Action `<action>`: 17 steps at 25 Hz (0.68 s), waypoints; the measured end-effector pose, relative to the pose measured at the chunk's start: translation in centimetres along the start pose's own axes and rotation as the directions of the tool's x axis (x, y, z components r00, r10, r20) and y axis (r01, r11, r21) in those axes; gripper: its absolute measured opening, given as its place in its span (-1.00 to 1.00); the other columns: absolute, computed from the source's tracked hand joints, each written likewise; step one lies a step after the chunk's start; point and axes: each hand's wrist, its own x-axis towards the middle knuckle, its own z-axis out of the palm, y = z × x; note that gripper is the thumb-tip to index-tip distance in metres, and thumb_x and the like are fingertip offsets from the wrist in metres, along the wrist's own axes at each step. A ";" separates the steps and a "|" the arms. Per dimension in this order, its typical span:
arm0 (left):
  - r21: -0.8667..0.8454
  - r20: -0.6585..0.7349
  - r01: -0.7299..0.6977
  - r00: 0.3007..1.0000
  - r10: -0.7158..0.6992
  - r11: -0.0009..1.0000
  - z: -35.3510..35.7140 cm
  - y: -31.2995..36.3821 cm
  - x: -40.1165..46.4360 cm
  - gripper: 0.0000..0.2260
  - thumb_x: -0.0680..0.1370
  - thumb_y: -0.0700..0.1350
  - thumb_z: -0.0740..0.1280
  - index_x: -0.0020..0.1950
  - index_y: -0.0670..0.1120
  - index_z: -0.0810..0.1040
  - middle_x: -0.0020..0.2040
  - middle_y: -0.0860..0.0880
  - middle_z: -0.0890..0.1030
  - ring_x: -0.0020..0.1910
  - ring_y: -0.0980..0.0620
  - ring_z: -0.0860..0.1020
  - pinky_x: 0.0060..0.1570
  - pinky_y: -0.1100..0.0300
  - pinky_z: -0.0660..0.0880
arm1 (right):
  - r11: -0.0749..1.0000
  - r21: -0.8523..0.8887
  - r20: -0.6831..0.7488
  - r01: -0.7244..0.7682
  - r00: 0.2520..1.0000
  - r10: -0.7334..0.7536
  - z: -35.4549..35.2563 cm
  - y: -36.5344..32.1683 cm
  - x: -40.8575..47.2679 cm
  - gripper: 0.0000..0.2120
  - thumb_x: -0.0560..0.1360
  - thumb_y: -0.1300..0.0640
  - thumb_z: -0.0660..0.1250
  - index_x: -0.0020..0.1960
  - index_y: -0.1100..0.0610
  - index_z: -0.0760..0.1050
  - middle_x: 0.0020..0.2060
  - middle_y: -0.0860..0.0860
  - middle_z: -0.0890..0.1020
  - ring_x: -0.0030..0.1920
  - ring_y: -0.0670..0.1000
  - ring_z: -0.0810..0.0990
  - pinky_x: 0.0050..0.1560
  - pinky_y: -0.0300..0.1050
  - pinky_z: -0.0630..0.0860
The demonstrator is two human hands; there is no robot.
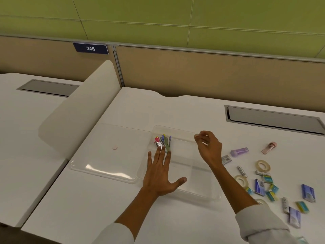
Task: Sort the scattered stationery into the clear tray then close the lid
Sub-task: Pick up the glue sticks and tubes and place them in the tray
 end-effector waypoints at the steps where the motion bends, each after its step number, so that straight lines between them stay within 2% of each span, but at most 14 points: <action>1: 0.008 0.005 -0.004 1.000 0.004 1.000 0.0 0.0 0.0 -0.01 0.38 0.58 -0.03 0.58 -0.05 -0.12 0.59 -0.10 -0.17 0.56 -0.05 -0.23 0.49 -0.24 -0.18 | 1.000 0.020 -0.019 -0.005 1.000 0.005 -1.0 0.4 -0.5 -0.74 0.54 0.06 0.42 0.16 0.17 0.54 0.02 0.04 0.66 0.08 0.01 0.65 -0.11 -0.53 0.50; 2: 0.017 0.012 -0.008 1.000 0.008 1.000 0.0 0.0 0.0 -0.02 0.39 0.57 -0.04 0.58 -0.06 -0.10 0.59 -0.11 -0.16 0.56 -0.06 -0.23 0.49 -0.24 -0.18 | 0.999 0.038 -0.035 -0.010 0.999 0.011 -1.8 0.8 -1.0 -0.78 0.56 0.07 0.40 0.14 0.16 0.54 0.00 0.02 0.65 0.06 0.00 0.64 -0.09 -0.51 0.51; 5: 0.051 0.035 -0.026 0.999 0.024 0.998 0.0 0.1 -0.1 -0.04 0.40 0.56 -0.08 0.58 -0.08 -0.04 0.59 -0.13 -0.11 0.56 -0.07 -0.21 0.48 -0.24 -0.18 | 0.997 0.078 -0.066 -0.023 0.997 0.028 -4.1 1.8 -2.4 -0.84 0.61 0.08 0.33 0.13 0.13 0.54 -0.01 0.02 0.67 0.03 -0.05 0.64 0.07 -0.27 0.57; 9: 0.081 0.051 -0.059 0.997 0.055 0.995 -0.3 0.2 0.0 -0.05 0.41 0.55 -0.10 0.56 -0.12 0.09 0.58 -0.16 0.03 0.57 -0.10 -0.10 0.49 -0.23 -0.14 | 0.987 0.142 -0.084 -0.080 0.992 0.092 -7.1 3.7 -3.3 -0.86 0.64 0.01 0.25 0.10 0.00 0.55 0.01 0.05 0.70 0.06 0.02 0.68 0.15 0.01 0.61; 12: 0.112 0.059 -0.086 0.995 0.080 0.990 -0.5 0.4 0.0 -0.04 0.40 0.56 -0.11 0.54 -0.12 0.14 0.57 -0.17 0.10 0.57 -0.11 -0.05 0.50 -0.23 -0.10 | 0.963 0.231 -0.039 -0.141 0.987 0.154 -9.5 4.6 -4.1 -0.78 0.68 0.02 0.16 0.17 0.06 0.54 0.08 0.07 0.70 0.10 -0.01 0.68 0.18 0.00 0.59; 17: 0.099 0.053 -0.129 0.991 0.124 0.987 -0.8 3.4 0.4 -0.03 0.38 0.57 -0.14 0.56 -0.09 0.09 0.58 -0.13 0.04 0.57 -0.09 -0.06 0.51 -0.18 -0.11 | 0.897 0.381 -0.043 -0.225 0.964 0.261 -14.0 5.8 -5.8 -0.69 0.70 0.06 0.10 0.22 0.19 0.53 0.14 0.15 0.68 0.15 0.10 0.67 0.20 0.07 0.59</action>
